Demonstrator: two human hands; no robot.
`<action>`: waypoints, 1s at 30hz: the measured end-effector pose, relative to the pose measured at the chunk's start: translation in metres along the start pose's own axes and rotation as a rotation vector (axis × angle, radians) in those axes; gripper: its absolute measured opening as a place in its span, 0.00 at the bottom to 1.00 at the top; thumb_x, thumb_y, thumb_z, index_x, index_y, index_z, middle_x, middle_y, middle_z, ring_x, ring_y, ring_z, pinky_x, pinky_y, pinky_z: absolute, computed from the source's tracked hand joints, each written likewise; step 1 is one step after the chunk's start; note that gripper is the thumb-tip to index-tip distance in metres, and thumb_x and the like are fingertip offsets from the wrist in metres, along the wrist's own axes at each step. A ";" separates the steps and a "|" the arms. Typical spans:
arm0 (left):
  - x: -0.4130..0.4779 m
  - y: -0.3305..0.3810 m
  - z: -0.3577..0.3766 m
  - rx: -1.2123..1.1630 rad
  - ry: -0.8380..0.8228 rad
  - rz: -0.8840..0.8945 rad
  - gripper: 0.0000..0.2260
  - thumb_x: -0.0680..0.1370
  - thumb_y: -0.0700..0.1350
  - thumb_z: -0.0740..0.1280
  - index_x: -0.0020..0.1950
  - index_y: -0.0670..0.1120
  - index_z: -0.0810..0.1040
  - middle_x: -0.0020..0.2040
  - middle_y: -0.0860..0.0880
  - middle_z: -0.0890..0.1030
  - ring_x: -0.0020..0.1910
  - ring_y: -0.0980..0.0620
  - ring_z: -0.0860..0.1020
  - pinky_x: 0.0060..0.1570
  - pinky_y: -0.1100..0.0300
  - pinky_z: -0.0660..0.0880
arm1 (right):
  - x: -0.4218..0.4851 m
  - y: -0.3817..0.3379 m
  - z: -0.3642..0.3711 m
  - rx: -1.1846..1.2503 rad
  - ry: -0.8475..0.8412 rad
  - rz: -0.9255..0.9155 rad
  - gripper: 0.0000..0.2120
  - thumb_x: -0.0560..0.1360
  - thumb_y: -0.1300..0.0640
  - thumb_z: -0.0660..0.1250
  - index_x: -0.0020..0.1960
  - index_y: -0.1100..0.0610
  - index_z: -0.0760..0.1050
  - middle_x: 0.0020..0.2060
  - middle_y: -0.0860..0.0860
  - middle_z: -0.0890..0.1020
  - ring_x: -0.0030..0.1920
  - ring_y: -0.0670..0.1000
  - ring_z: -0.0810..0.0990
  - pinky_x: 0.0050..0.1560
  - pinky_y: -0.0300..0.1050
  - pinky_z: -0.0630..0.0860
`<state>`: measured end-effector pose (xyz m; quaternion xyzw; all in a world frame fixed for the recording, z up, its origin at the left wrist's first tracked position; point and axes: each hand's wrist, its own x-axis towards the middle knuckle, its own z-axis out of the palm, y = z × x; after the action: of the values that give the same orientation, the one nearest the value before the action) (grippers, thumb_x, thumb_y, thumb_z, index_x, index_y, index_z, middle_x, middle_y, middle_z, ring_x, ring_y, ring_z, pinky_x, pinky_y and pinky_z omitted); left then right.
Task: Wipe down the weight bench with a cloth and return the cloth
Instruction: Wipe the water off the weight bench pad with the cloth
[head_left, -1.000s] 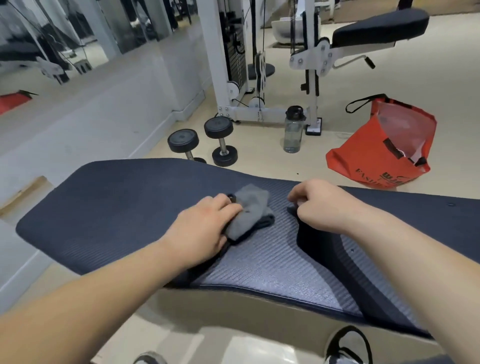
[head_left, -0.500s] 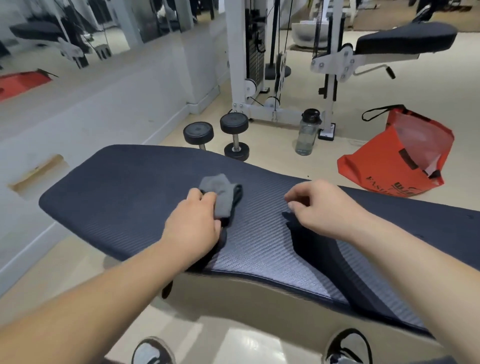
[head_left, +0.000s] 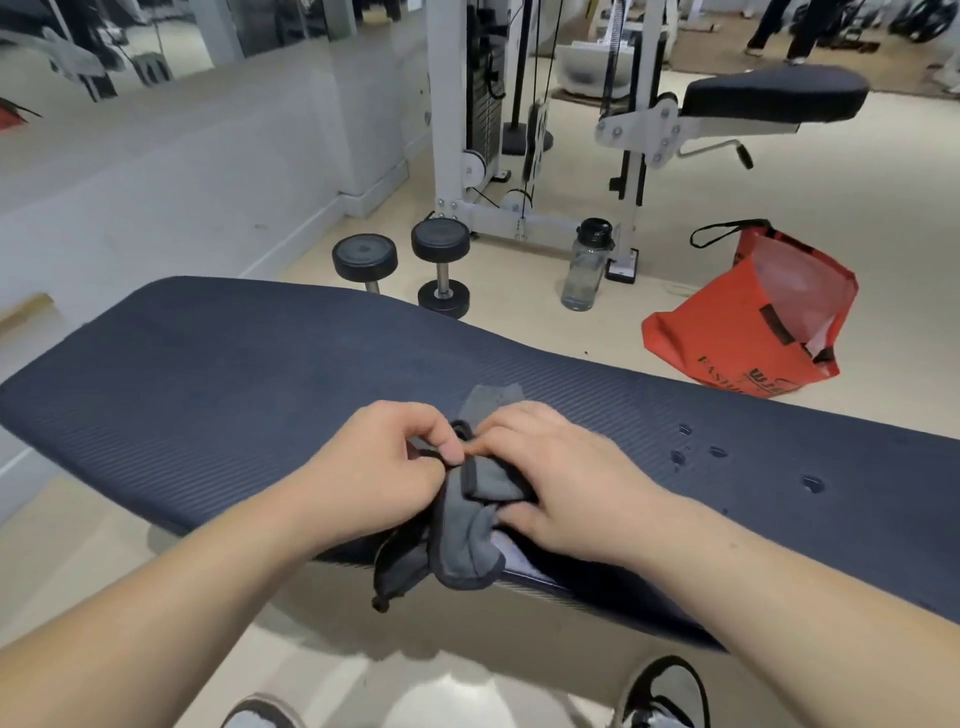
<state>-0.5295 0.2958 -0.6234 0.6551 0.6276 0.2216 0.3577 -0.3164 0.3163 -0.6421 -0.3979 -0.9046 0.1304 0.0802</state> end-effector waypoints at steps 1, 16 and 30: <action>0.001 -0.001 0.002 0.048 0.060 0.010 0.11 0.71 0.37 0.63 0.40 0.52 0.82 0.33 0.53 0.84 0.27 0.56 0.72 0.32 0.61 0.72 | 0.003 0.006 -0.003 -0.018 0.018 0.043 0.21 0.70 0.51 0.69 0.63 0.46 0.74 0.62 0.43 0.75 0.67 0.50 0.71 0.64 0.51 0.75; -0.002 0.031 0.031 0.417 -0.157 0.269 0.34 0.67 0.68 0.69 0.71 0.64 0.63 0.62 0.58 0.67 0.63 0.54 0.67 0.59 0.52 0.75 | -0.008 0.018 -0.035 0.286 -0.235 0.292 0.25 0.66 0.46 0.78 0.63 0.43 0.80 0.58 0.38 0.80 0.61 0.44 0.76 0.65 0.43 0.72; 0.035 0.070 0.097 0.659 0.004 0.302 0.22 0.75 0.52 0.66 0.69 0.52 0.70 0.62 0.48 0.63 0.62 0.44 0.66 0.47 0.49 0.77 | -0.119 0.090 -0.071 0.218 0.171 0.836 0.21 0.79 0.59 0.67 0.71 0.51 0.76 0.68 0.46 0.79 0.69 0.46 0.75 0.62 0.33 0.64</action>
<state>-0.4076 0.3145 -0.6395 0.8202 0.5619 0.0591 0.0895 -0.1560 0.2982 -0.6064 -0.7284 -0.6368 0.2128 0.1364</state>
